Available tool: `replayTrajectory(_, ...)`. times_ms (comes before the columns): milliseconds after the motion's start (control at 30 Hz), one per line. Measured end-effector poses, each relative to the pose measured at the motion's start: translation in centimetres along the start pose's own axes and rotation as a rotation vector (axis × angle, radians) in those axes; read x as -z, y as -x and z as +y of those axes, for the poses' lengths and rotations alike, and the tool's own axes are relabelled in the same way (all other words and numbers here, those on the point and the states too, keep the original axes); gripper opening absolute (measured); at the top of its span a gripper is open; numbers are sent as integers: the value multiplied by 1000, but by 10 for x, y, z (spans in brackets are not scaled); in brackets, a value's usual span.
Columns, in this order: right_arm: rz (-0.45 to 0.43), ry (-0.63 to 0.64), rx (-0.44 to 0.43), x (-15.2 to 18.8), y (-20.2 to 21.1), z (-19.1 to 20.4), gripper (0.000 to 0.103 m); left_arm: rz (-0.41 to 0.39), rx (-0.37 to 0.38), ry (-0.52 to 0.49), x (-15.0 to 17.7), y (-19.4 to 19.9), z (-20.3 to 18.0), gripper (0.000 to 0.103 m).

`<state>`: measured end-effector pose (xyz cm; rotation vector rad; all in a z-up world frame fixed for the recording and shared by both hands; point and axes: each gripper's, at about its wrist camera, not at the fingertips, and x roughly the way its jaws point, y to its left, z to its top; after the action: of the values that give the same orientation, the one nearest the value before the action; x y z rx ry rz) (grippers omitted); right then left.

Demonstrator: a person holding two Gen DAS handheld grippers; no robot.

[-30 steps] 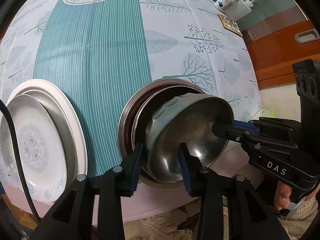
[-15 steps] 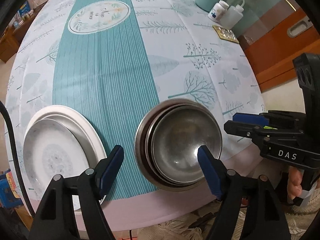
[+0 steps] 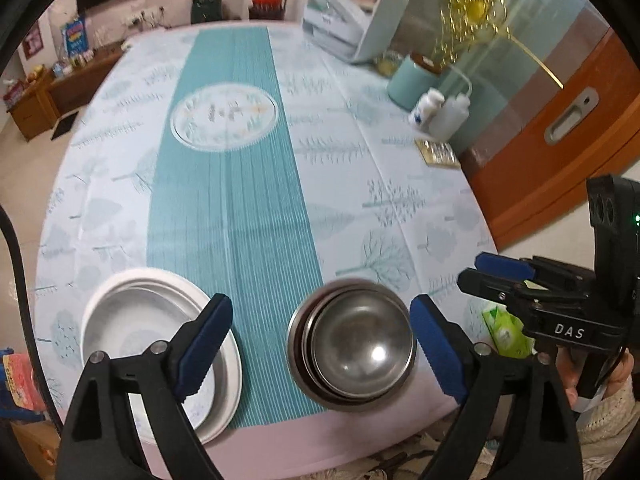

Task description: Organize plates and bowls

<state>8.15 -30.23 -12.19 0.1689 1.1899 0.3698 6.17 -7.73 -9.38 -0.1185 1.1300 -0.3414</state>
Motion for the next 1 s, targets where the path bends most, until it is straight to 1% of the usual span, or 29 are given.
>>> replayTrajectory(100, -28, -10, -8, 2, 4, -4, 56, -28, -24, 4, 5, 1, 3, 90)
replayTrajectory(167, -40, -13, 0, 5, 2, -7, 57, -36, -30, 13, 11, -3, 6, 90)
replayTrajectory(233, -39, -10, 30, 10, -4, -10, 57, -38, -36, 30, 19, -12, 9, 90)
replayTrajectory(300, -36, -9, 41, 15, -10, -13, 57, -43, -41, 49, 29, -21, 13, 90)
replayTrajectory(400, -11, -11, 38, 24, -22, -16, 57, -27, -47, 87, 44, -41, 21, 90)
replayTrajectory(500, 39, -40, 38, 33, -38, -22, 57, 29, -54, 114, 58, -63, 28, 90)
replayTrajectory(633, 98, -90, 1, 42, -57, -29, 57, 86, -8, 173, 70, -84, 37, 90)
replayTrajectory(767, 144, -103, -14, 49, -73, -30, 57, 123, 49, 235, 75, -98, 42, 90)
replayTrajectory(1000, 180, -109, -16, 53, -86, -29, 57, 155, 69, 229, 75, -111, 35, 89)
